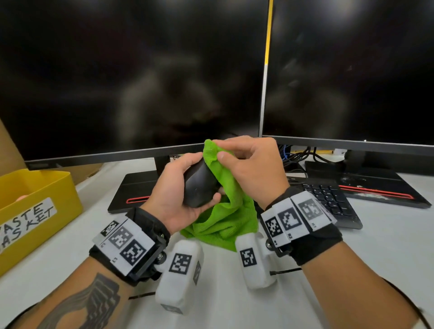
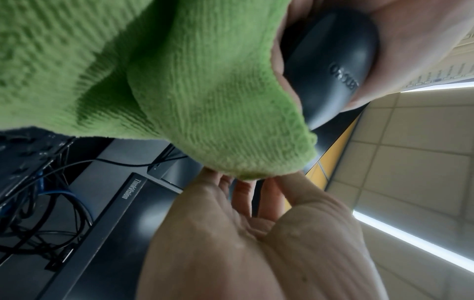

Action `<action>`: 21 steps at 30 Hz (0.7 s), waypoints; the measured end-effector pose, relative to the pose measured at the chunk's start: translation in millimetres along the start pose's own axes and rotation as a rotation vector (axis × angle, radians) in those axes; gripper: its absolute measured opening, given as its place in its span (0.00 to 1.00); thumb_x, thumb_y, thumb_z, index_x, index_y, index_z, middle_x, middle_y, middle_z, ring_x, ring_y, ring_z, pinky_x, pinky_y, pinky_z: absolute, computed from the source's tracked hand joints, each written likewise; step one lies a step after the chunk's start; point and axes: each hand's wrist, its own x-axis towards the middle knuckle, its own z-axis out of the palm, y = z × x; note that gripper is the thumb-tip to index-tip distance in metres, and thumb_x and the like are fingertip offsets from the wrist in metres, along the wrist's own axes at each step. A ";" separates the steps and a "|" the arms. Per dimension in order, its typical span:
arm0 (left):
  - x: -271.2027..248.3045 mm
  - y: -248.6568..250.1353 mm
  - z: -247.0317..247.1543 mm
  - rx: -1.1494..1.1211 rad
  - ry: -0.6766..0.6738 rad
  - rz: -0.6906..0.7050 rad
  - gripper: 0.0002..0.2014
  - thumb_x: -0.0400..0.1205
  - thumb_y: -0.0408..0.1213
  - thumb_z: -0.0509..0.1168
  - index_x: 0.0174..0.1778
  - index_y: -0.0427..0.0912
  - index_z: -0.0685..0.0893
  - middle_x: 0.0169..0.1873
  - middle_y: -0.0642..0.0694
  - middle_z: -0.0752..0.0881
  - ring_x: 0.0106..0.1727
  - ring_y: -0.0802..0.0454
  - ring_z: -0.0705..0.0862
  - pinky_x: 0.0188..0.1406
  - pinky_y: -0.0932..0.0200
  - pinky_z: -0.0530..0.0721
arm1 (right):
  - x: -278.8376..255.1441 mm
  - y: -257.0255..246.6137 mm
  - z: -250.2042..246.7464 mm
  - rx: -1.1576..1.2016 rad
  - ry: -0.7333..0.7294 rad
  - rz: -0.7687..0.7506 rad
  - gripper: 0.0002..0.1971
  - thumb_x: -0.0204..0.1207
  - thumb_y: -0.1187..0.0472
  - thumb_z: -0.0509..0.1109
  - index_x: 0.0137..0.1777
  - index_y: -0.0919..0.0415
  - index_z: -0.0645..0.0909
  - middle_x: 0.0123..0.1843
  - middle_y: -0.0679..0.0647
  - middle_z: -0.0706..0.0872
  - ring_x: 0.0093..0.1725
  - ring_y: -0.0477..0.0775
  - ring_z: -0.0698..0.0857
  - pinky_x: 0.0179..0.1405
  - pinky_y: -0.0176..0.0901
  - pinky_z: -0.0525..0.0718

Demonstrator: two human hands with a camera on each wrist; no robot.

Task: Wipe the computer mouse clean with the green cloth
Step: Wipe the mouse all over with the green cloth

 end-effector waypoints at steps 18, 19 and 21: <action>0.8 -1.6 -0.8 0.185 -0.020 0.079 0.21 0.91 0.51 0.57 0.57 0.39 0.88 0.38 0.37 0.90 0.30 0.38 0.88 0.14 0.59 0.81 | -1.0 -4.9 -3.1 -0.235 0.012 -0.092 0.09 0.70 0.58 0.76 0.45 0.48 0.97 0.47 0.46 0.94 0.49 0.48 0.93 0.57 0.55 0.90; 0.3 -1.4 -1.2 0.200 -0.005 0.102 0.21 0.91 0.51 0.56 0.54 0.39 0.88 0.36 0.37 0.89 0.28 0.38 0.88 0.14 0.60 0.80 | -4.1 -9.7 0.1 -0.213 -0.043 -0.105 0.10 0.69 0.55 0.75 0.47 0.49 0.97 0.50 0.47 0.93 0.52 0.47 0.92 0.61 0.53 0.89; -0.4 -0.7 -2.3 0.217 0.025 0.148 0.23 0.92 0.50 0.55 0.47 0.40 0.91 0.32 0.38 0.89 0.25 0.40 0.87 0.13 0.60 0.78 | -10.2 -18.3 4.9 -0.175 -0.169 -0.092 0.14 0.66 0.49 0.77 0.50 0.49 0.96 0.53 0.45 0.91 0.55 0.45 0.90 0.65 0.48 0.86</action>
